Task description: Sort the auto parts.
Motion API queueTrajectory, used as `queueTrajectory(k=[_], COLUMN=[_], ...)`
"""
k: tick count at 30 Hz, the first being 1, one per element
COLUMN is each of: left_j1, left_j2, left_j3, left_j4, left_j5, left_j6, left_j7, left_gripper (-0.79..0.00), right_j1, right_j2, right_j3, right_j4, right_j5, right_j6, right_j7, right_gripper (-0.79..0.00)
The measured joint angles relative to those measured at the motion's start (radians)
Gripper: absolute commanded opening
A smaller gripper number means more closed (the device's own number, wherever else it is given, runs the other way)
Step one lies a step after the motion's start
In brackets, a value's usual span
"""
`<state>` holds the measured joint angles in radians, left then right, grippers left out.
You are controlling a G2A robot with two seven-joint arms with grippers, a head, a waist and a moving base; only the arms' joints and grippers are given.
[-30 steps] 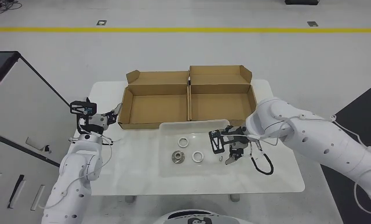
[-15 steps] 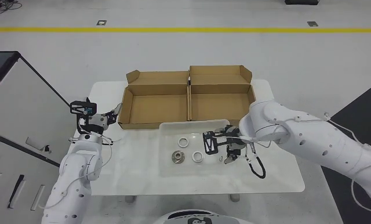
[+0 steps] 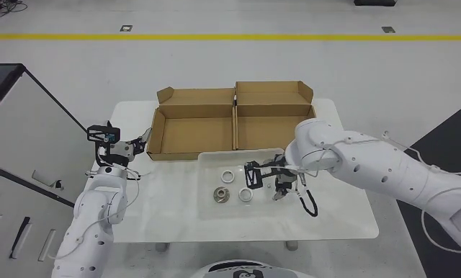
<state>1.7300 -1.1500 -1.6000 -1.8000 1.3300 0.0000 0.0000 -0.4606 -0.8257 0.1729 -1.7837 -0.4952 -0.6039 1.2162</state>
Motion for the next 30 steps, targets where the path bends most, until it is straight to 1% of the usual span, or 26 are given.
queueTrajectory(k=[4,7,12,16,21,23,24,30], left_j1=[0.0,0.0,0.0,0.0,0.0,0.0,0.0,0.0], left_j2=[0.0,0.0,0.0,0.0,0.0,0.0,0.0,0.0], left_j3=[0.0,0.0,0.0,0.0,0.0,0.0,0.0,0.0], left_j4=[0.0,0.0,0.0,0.0,0.0,0.0,0.0,0.0], left_j5=[0.0,0.0,0.0,0.0,0.0,0.0,0.0,0.0], left_j6=[0.0,0.0,0.0,0.0,0.0,0.0,0.0,0.0], left_j7=[0.0,0.0,0.0,0.0,0.0,0.0,0.0,0.0], left_gripper=[0.0,0.0,0.0,0.0,0.0,0.0,0.0,0.0], right_j1=[-0.007,-0.019,-0.044,-0.056,-0.062,-0.065,-0.066,-0.073], right_j2=[-0.012,-0.019,-0.026,-0.031,-0.033,-0.032,-0.032,-0.026], right_j3=[-0.003,-0.003,-0.003,-0.003,-0.003,-0.003,-0.003,-0.003], right_j4=[0.021,0.024,0.028,0.028,0.012,0.003,-0.001,-0.021], right_j5=[-0.004,-0.013,-0.025,-0.031,-0.036,-0.039,-0.039,-0.037], right_j6=[0.0,0.004,0.012,0.023,0.041,0.05,0.055,0.086], right_j7=[0.0,0.004,0.012,0.023,0.041,0.051,0.055,0.087], right_gripper=[-0.311,-0.317,-0.289,-0.296,-0.326,-0.326,-0.363,-0.394])
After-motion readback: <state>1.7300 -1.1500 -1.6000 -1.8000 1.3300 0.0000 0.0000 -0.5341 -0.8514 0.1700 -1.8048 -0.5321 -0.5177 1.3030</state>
